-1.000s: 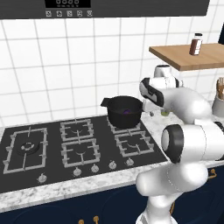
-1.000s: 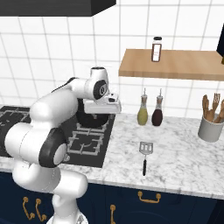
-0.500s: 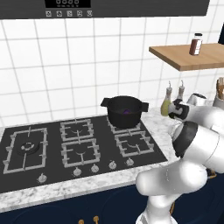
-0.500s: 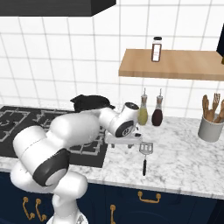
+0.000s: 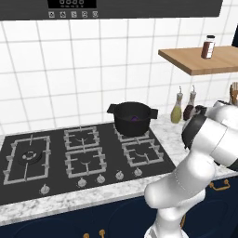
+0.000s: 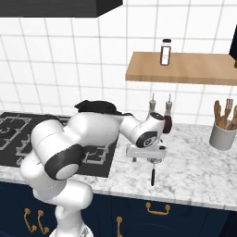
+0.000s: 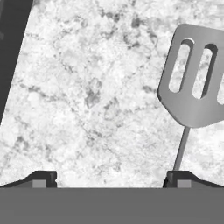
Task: Put the eggplant and mushroom in the pot. Retrieve the spatula and lightly stir the vegetables in the pot.
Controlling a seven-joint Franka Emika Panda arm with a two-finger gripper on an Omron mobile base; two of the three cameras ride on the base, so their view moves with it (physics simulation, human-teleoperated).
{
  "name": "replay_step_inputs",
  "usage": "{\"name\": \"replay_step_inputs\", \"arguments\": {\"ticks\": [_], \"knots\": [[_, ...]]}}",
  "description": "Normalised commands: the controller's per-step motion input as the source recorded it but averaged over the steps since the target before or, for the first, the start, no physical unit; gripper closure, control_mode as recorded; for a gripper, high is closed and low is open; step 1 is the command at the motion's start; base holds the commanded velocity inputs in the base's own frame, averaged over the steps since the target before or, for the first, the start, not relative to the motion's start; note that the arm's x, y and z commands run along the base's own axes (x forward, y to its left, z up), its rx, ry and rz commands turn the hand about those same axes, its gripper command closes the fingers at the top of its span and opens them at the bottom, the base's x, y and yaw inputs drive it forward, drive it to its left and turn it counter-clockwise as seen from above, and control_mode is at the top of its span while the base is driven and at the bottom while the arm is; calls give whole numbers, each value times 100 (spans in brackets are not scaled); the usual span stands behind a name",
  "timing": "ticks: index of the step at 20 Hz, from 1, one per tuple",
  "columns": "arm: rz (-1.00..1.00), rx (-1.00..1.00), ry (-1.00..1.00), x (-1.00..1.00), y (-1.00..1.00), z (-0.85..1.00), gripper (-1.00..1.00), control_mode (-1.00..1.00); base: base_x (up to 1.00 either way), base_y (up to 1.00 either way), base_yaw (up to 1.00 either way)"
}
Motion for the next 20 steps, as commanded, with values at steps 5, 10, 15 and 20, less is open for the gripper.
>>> {"name": "replay_step_inputs", "arguments": {"ticks": [5,10,15,20], "knots": [[0,-6,3,0,-60,-18,-100,-100,0,0,0],[0,-11,1,-20,-18,-39,-100,-100,0,0,0],[0,-9,3,-35,0,-47,-100,-100,0,0,0],[0,-6,3,-16,0,-42,-100,-100,0,0,0]]}}
